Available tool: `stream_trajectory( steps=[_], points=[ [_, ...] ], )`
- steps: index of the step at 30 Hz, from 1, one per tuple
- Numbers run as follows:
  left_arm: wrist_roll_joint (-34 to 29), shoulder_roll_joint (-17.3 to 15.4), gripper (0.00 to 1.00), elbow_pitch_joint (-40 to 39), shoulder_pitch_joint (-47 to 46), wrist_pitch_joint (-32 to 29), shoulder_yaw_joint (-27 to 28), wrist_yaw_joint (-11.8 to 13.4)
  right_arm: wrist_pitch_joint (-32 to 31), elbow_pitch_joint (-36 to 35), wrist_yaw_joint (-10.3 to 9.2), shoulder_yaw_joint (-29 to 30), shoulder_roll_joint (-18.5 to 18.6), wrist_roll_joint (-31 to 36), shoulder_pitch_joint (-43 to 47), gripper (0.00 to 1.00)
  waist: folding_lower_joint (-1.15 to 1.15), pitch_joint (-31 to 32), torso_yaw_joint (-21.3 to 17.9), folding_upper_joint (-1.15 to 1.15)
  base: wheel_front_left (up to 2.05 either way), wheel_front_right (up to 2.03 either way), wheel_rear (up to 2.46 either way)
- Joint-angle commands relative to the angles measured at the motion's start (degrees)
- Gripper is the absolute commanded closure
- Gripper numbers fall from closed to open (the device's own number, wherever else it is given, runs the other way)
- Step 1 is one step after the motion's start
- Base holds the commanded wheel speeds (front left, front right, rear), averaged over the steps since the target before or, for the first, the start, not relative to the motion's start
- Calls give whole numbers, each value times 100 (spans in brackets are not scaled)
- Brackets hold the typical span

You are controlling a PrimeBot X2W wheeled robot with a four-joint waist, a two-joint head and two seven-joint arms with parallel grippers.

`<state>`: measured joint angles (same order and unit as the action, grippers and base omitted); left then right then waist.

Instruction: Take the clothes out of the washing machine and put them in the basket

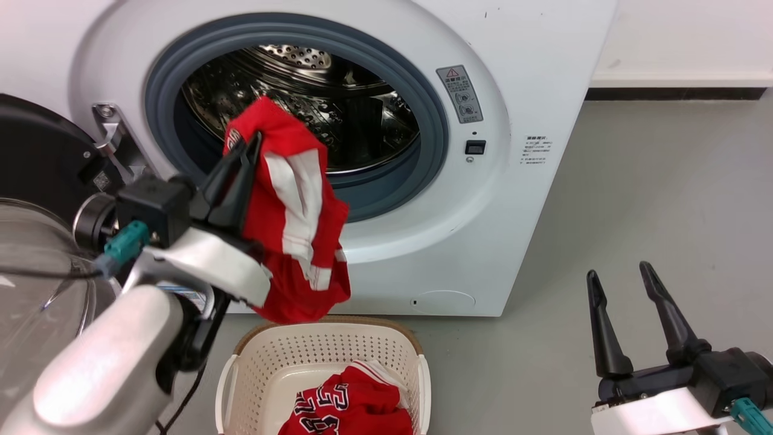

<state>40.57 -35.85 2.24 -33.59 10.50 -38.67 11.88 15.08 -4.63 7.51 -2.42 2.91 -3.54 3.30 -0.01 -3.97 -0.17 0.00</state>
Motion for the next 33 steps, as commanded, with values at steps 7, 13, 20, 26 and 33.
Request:
stream_trajectory(
  steps=[7,13,20,26,33],
  points=[
    [-28,-265,100,-864,548,-166,-72,321,13,45,-4,-19,-6,-2,32,0,1,30,54,0,0,0,0],
    [99,-219,100,-874,966,-256,-292,297,13,14,-4,-56,-5,0,-111,0,1,-139,23,0,0,0,0],
    [318,53,100,-229,1216,-97,-474,70,12,-62,-4,9,-7,59,-384,0,1,-694,-25,0,0,0,0],
    [348,423,100,970,1033,101,-640,-278,12,-134,-4,77,-6,133,-689,0,1,-1397,-85,0,0,0,0],
    [251,986,100,2658,610,244,-859,-670,12,-246,-4,172,-5,170,-1108,0,1,-2260,-219,0,0,0,0]
  ],
)
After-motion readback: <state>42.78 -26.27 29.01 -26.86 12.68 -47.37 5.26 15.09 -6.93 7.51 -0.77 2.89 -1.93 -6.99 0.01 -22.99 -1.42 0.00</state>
